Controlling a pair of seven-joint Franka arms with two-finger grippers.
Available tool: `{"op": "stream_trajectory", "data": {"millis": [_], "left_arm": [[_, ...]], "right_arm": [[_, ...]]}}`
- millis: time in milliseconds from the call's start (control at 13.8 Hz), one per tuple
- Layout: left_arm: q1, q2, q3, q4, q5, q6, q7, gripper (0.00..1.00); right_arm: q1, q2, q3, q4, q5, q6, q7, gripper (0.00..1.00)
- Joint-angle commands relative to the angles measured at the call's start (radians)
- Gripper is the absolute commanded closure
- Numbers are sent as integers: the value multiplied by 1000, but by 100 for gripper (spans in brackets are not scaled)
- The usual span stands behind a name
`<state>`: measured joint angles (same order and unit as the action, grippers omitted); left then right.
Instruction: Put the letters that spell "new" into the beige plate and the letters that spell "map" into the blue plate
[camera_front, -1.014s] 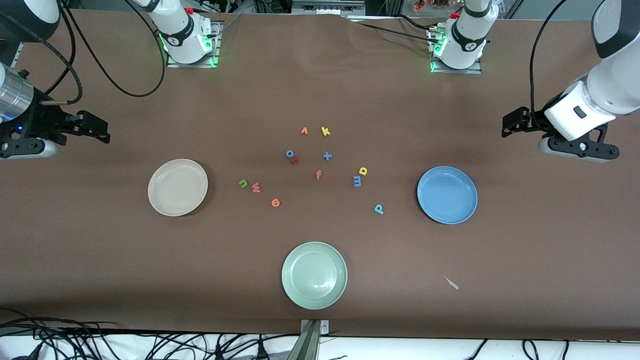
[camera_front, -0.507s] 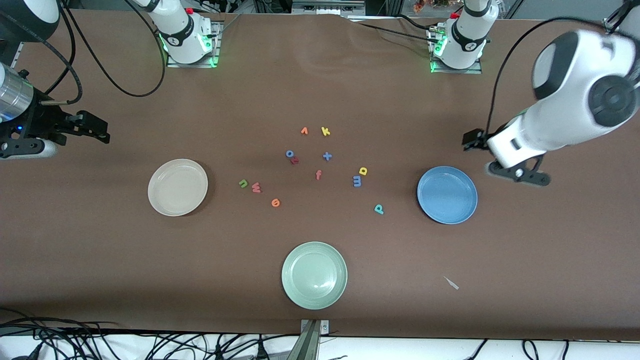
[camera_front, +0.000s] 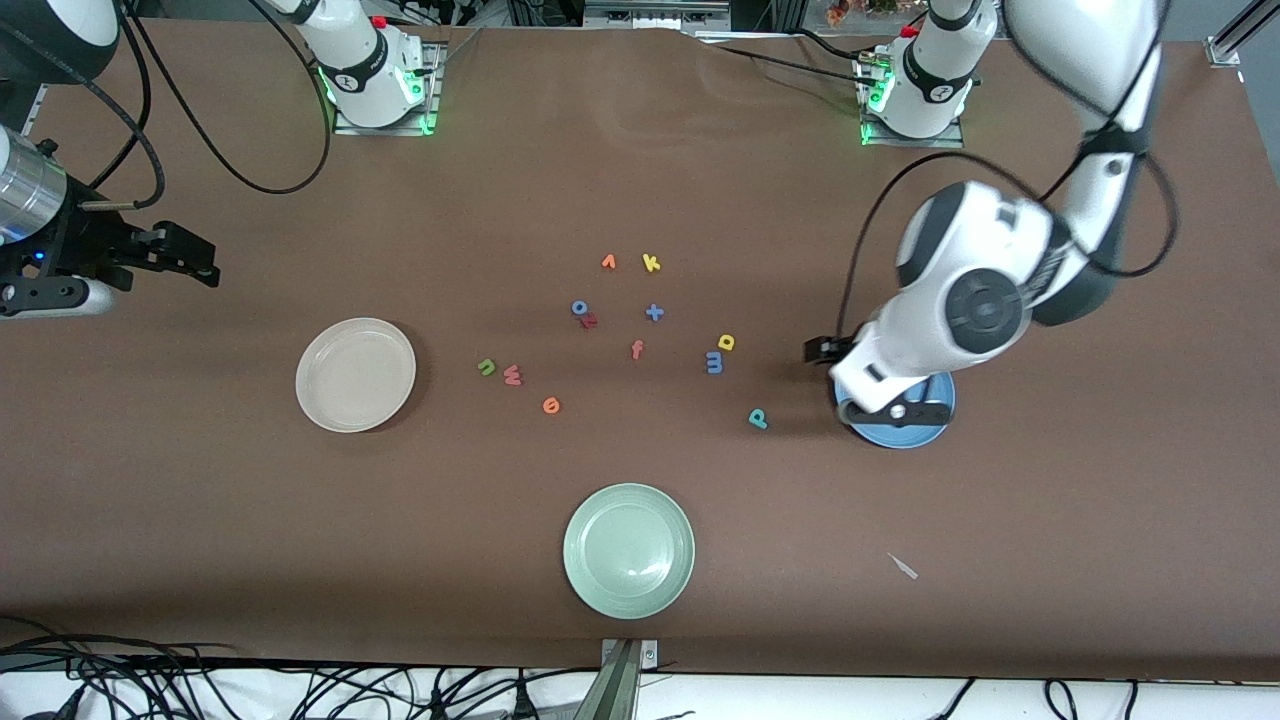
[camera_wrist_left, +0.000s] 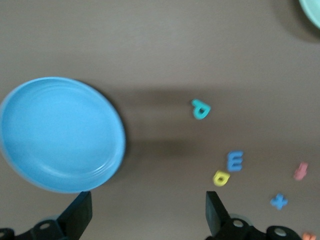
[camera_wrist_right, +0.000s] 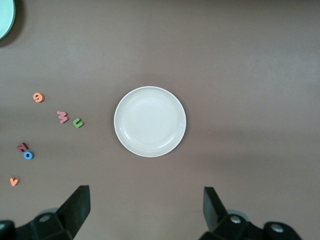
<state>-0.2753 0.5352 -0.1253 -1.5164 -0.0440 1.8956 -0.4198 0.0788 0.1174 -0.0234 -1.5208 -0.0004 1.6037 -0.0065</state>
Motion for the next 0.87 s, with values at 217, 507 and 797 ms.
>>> {"op": "stream_trajectory", "data": {"millis": [217,507,797], "left_arm": [[-4,86,13,58,10,65,-70,0],[21,91,13,50,4,53,-70,0],[56,62,7,58,1,7,-70,0]], "right_arm": [[-7,5,5,18,2,-2,2,0],[-7,5,5,18,2,-2,3,0],[-8,7,4,18,2,5,3,0]]}}
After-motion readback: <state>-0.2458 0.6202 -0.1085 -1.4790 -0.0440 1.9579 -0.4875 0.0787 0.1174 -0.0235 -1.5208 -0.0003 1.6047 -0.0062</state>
